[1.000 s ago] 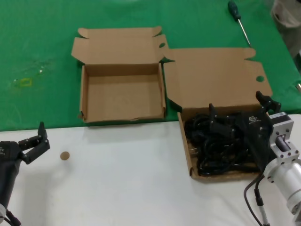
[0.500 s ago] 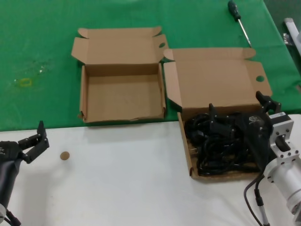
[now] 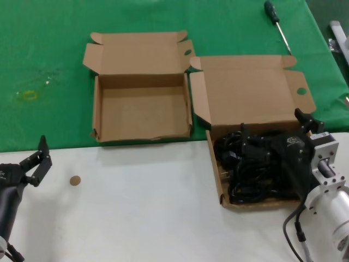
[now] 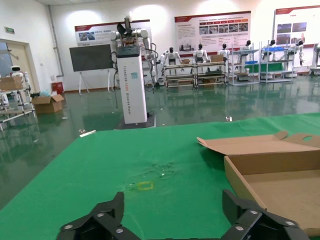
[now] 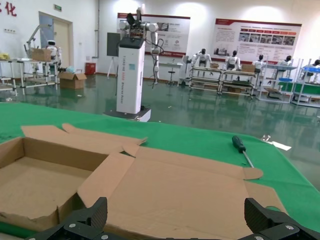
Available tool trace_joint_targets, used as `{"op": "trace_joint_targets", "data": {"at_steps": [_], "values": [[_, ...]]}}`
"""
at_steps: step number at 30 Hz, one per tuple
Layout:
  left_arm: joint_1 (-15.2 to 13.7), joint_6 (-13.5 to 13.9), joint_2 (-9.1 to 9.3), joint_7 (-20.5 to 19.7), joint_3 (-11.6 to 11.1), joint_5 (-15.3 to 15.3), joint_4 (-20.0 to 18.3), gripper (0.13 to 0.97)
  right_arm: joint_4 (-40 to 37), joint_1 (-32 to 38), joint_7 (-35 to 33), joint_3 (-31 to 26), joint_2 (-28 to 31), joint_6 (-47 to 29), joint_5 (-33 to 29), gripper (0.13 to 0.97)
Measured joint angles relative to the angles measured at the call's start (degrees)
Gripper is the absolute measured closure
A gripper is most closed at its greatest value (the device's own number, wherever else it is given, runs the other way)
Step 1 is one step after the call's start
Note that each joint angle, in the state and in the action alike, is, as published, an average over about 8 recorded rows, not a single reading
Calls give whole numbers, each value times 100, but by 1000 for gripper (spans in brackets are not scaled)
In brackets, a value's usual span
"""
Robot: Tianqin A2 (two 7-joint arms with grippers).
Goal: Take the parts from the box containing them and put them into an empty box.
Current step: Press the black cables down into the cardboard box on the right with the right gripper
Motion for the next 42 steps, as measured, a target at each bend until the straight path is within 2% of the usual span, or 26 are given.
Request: {"op": "trace_joint_targets", "data": {"at_steps": [9,16,19,25,29,34,37,42], "values": [[0,0,0,0,0,0,0,469,115,43,33,-255,485,-38,20,129],[0,0,0,0,0,0,0,665,182,331,243,-527,1431,-289,-13,129],[0,0,0,0,0,0,0,707,155,530,337,-622,1882,-554,-84,129],[0,0,0,0,0,0,0,830,24,978,111,-666,2631,-1582,-186,129],[0,0,0,0,0,0,0,830,-75,1329,-328,-679,2998,-2398,-209,129],[0,0,0,0,0,0,0,888,-227,1863,-1069,-784,3324,-3453,-246,129],[0,0,0,0,0,0,0,922,-332,2218,-1576,-907,3486,-4155,-275,129],[0,0,0,-1,0,0,0,934,-522,2793,-2338,-1219,3739,-5269,-509,129]]}}
